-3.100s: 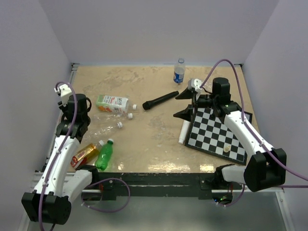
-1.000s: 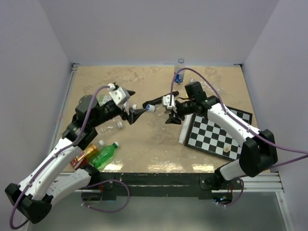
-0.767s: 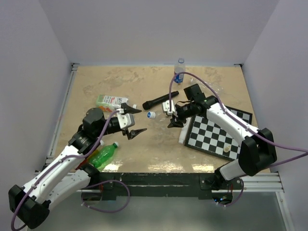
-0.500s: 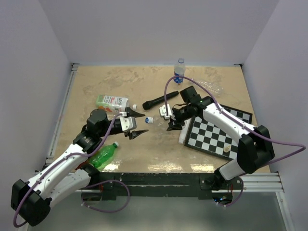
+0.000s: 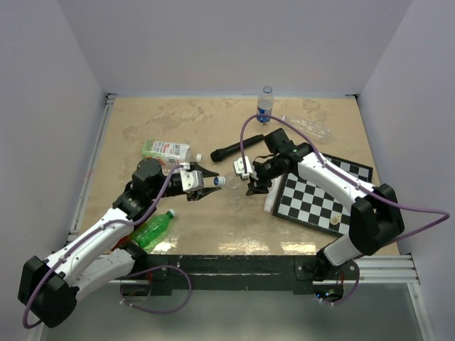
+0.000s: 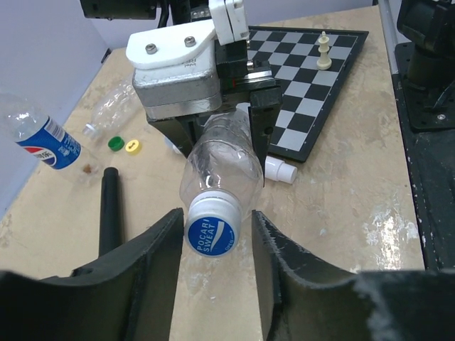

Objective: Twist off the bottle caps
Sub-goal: Unscrew the bottle cap from the plastic bottle.

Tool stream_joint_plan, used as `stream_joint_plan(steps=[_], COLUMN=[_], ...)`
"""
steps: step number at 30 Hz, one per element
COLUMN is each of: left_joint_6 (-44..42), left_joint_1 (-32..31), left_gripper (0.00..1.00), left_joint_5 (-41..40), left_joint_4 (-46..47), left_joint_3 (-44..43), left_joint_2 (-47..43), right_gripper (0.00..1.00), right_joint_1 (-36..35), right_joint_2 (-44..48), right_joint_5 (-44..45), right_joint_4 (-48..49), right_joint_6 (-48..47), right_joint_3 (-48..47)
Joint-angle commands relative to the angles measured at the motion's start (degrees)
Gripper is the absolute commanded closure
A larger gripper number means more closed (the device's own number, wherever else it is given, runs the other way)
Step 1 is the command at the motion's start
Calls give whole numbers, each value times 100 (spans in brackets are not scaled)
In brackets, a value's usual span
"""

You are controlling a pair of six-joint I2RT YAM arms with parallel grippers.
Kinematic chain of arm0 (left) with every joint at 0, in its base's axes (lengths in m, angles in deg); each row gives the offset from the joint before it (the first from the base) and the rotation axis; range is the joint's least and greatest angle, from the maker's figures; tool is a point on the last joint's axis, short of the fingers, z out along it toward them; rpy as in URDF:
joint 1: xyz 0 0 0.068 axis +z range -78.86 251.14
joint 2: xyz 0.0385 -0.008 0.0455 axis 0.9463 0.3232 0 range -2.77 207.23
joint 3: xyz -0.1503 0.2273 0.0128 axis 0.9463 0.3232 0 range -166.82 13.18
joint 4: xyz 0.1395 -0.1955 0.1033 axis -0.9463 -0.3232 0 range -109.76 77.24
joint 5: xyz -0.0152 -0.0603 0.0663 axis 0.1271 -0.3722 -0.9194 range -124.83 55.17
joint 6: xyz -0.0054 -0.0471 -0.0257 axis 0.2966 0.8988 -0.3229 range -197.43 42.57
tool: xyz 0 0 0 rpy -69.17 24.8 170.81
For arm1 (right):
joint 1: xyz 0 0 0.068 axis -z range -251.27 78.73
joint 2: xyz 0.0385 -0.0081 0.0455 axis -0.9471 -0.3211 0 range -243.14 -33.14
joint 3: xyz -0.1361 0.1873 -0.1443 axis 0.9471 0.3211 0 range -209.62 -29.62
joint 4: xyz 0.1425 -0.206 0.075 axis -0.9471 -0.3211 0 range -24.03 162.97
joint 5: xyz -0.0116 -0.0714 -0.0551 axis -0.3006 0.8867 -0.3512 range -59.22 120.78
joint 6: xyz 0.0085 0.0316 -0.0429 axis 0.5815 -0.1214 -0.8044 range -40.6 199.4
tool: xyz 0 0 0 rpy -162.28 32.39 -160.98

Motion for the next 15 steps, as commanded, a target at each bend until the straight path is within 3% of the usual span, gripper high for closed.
stream_joint_plan(steps=[1,7,15], left_joint_6=[4,31,57], left_joint_1=[-5,-5,-14], left_gripper=[59,67,59], left_joint_5=[211,219,176], left_joint_4=[224,32,-118], left_joint_3=[-122,-192,-263], left_joint_2=[48,188,277], right_gripper=[91,91,91], right_joint_1=[-31,-40,-40], right_joint_2=[63,80,98], right_joint_5=[-42,-42,-24], right_joint_4=[-48,-57,-75], right_joint_6=[-112,-95,-86], right_joint_3=[-170,-187,-196])
